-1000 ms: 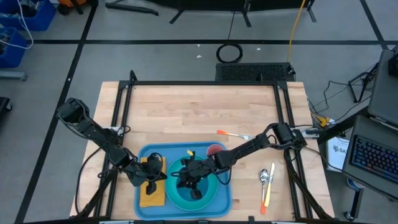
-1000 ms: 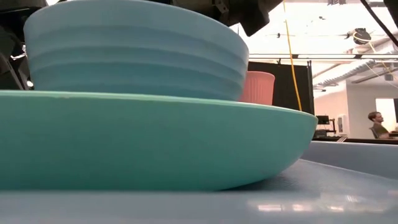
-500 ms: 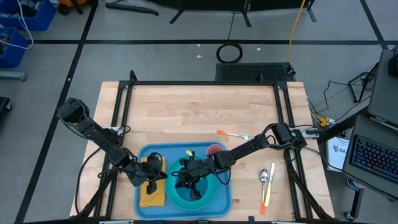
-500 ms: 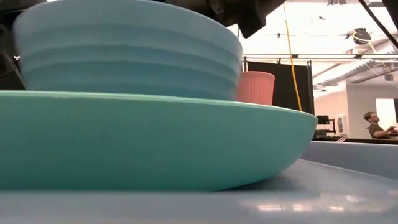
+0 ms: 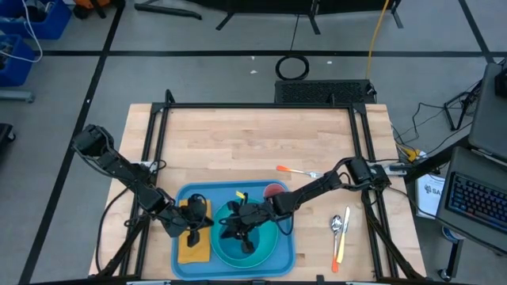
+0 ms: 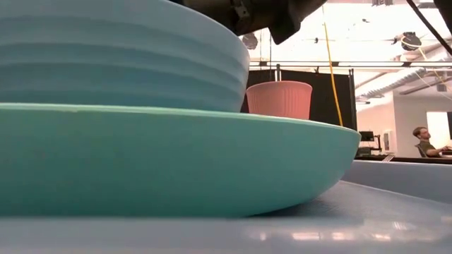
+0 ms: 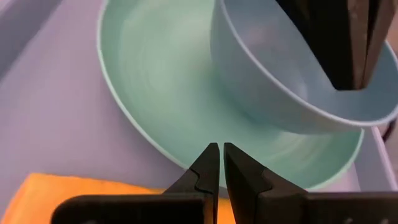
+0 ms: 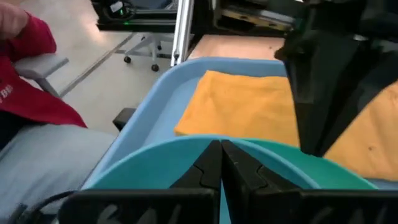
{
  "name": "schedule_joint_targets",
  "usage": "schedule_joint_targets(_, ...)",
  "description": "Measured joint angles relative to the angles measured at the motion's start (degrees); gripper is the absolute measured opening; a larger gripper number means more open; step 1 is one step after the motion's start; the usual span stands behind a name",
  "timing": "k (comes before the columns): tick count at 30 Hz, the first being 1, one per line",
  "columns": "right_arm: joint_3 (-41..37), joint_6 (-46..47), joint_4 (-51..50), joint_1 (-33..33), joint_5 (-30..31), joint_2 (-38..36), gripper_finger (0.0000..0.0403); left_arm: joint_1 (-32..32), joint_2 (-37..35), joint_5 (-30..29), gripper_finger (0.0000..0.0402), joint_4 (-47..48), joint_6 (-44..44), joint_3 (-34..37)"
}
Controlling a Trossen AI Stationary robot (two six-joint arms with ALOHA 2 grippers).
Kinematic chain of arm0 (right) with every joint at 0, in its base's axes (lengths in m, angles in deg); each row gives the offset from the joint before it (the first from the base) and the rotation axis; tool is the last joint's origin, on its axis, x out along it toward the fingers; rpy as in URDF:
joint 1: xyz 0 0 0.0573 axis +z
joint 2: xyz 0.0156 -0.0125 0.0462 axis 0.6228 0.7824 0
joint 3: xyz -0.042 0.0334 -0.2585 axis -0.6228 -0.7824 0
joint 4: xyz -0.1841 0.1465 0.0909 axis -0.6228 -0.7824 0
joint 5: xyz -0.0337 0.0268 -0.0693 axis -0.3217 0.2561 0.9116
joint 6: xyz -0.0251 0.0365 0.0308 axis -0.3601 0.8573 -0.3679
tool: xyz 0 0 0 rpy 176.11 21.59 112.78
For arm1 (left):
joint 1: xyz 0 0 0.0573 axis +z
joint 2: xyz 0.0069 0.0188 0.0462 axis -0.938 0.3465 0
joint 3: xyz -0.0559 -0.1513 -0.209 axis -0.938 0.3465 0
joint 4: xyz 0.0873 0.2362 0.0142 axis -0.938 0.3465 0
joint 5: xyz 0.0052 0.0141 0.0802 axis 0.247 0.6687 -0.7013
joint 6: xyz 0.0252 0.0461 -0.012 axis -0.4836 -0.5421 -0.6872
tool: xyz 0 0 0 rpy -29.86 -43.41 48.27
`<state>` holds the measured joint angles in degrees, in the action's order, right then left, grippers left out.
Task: Set up tray
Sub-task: Put the orange fork on the yellow table napkin
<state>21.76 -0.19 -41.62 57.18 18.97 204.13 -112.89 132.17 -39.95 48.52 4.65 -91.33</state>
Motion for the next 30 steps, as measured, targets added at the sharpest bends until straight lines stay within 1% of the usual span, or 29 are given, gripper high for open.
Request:
schedule_joint_targets(3,-0.04,-2.43,-4.57,0.45,0.25,-1.69,0.0,-0.23,0.0,-0.83,0.0026,0.0,-0.54,0.0)
schedule_joint_targets(7,0.0,-6.19,-7.87,1.87,5.7,-4.93,0.0,-0.89,-0.02,-2.92,0.0026,-0.76,-2.78,0.0)
schedule_joint_targets(10,0.04,-8.99,-10.97,3.79,12.12,-7.6,0.0,-1.5,0.0,-5.36,0.0026,-1.76,-5.36,-0.02)
schedule_joint_targets(14,0.02,-9.62,-17.5,6.13,21.18,-11.14,0.0,-1.66,-0.29,-5.41,0.0026,-3.57,-7.13,-0.03)
schedule_joint_targets(19,0.02,-9.55,-23.49,9.4,36.24,-14.51,0.0,-0.94,-0.52,-6.28,0.0026,-4.39,-3.62,-0.04)
schedule_joint_targets(22,0.02,-7.94,-26.27,11.41,42.02,-15.62,0.0,-0.39,-0.61,-5.46,0.0026,-5.56,-2.97,-0.03)
schedule_joint_targets(24,0.02,-5.21,-28.59,12.59,43.85,-15.76,0.0,-0.19,-0.98,-4.46,0.0026,-7.37,-4.48,-0.04)
schedule_joint_targets(27,-0.08,-0.25,-34.02,14.57,45.6,-15.57,0.0,-0.08,-2.78,-4.08,0.0026,-10.12,-8.64,-0.03)
schedule_joint_targets(30,-2.87,3.38,-33.34,17.36,49.13,-15.71,0.0,0.02,-6.2,-4.1,0.0026,-12.15,-13.68,-0.03)
